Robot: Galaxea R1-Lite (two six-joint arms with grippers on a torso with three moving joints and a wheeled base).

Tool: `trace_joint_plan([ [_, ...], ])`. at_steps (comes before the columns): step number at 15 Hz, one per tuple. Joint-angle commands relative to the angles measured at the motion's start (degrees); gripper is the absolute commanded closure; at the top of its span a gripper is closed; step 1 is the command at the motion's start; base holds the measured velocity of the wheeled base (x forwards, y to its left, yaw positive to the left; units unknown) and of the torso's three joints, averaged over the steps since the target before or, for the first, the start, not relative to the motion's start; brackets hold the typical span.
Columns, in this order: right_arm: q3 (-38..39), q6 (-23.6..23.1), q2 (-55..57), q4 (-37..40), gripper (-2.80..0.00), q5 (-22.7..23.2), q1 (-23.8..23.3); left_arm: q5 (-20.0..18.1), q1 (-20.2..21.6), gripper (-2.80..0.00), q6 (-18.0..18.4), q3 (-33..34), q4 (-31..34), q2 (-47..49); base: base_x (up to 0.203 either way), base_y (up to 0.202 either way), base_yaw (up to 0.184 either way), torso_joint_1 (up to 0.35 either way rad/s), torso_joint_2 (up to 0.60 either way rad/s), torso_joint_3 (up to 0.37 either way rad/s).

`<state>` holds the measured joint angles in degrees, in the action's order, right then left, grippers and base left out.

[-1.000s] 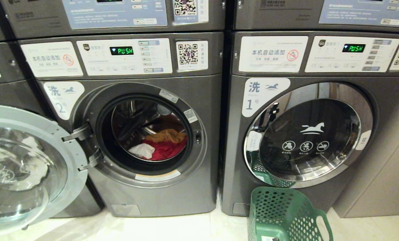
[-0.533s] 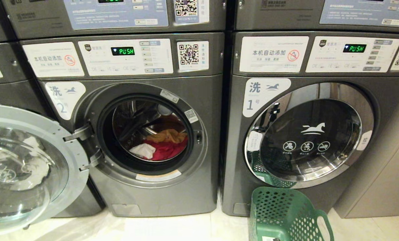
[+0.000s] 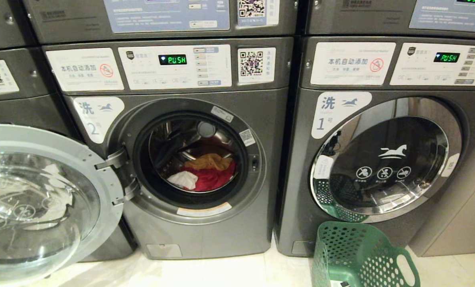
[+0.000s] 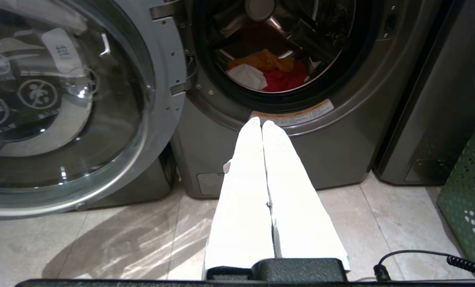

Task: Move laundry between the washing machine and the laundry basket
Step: Pick a cloth and place it into the basket

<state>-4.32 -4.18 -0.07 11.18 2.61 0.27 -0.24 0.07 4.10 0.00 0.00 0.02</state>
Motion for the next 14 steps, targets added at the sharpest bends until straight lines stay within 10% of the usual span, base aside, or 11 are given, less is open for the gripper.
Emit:
trace_joint_plan([
  [1,0.0,0.0,0.1,0.1,0.00,-0.1,0.0,0.0,0.0,0.00,0.0,0.0,0.0,0.0,0.000,0.196,0.001,0.004,0.00,0.005],
  [14,0.0,0.1,0.1,0.1,0.00,-0.8,0.0,0.1,0.0,0.00,-0.1,0.0,0.2,0.0,0.000,0.194,-0.002,0.000,0.00,0.004],
])
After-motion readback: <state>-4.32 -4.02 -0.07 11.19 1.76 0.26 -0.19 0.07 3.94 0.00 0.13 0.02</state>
